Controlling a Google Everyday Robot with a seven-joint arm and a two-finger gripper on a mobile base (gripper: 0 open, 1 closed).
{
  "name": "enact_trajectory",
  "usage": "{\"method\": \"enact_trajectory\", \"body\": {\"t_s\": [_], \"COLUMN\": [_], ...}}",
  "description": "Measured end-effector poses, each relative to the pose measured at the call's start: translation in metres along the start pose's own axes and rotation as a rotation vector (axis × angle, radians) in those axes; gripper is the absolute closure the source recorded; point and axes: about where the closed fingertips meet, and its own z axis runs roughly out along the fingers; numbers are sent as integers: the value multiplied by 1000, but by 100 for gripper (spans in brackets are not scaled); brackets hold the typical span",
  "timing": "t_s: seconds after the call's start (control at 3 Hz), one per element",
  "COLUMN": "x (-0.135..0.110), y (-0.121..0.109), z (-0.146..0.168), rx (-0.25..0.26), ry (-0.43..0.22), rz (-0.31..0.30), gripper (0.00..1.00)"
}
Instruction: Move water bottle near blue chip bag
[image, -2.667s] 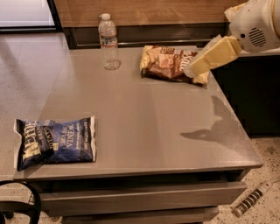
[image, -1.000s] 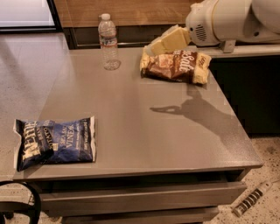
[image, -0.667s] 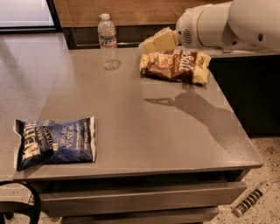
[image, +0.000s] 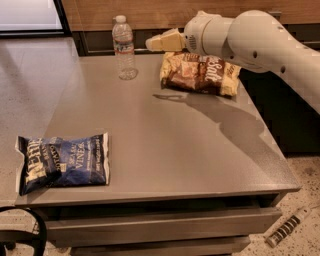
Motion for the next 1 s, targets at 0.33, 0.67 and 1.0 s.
{"method": "enact_trajectory", "body": {"t_s": [0.33, 0.67, 1.0], "x": [-4, -6, -8], "y": [-6, -5, 12], "z": [27, 51, 80], "rx": [-18, -59, -133], "ry": [-36, -55, -84], "rz": [1, 2, 24], "gripper": [0, 0, 0]}}
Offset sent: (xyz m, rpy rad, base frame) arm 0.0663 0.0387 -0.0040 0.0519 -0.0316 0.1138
